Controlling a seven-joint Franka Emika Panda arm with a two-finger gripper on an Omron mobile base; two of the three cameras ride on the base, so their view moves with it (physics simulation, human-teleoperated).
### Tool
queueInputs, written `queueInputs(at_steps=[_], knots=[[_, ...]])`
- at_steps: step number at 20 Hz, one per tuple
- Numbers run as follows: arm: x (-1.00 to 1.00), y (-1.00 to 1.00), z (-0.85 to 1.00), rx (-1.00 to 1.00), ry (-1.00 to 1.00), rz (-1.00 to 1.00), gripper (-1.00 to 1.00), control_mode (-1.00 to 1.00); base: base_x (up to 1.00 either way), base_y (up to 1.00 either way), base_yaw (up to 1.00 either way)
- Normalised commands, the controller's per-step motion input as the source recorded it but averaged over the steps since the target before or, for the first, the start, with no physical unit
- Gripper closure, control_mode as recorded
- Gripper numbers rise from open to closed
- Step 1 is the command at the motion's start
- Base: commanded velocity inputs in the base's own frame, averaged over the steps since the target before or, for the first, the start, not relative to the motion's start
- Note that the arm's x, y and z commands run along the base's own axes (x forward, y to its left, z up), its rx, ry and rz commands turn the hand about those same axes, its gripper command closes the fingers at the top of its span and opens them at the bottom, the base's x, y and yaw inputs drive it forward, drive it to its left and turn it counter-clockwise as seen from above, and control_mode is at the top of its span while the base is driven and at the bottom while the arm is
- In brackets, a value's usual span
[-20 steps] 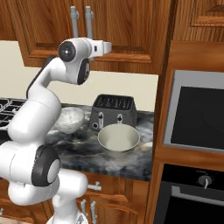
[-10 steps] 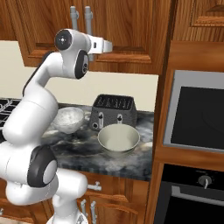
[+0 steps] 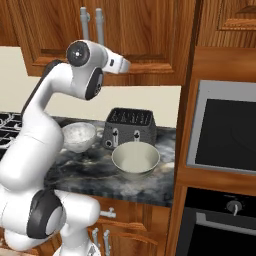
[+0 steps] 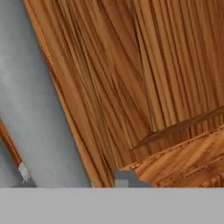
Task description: Open the cabinet. Pick the bowls from the counter and place them in the cabinet. Then close the cabinet.
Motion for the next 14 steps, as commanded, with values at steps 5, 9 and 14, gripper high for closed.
queueInputs(at_steps=[5,9,14], knots=[[-0.84,-1.00,-0.03,0.20,-0.42,0.00,1.00,-1.00,0.00,0.00,0.00],[-1.00,-0.99,0.00,0.06,-0.31,-0.03,1.00,-1.00,0.00,0.00,0.00],[-1.00,0.46,-0.18,-0.29,-0.13,-0.20,1.00,-1.00,0.00,0.00,0.00]])
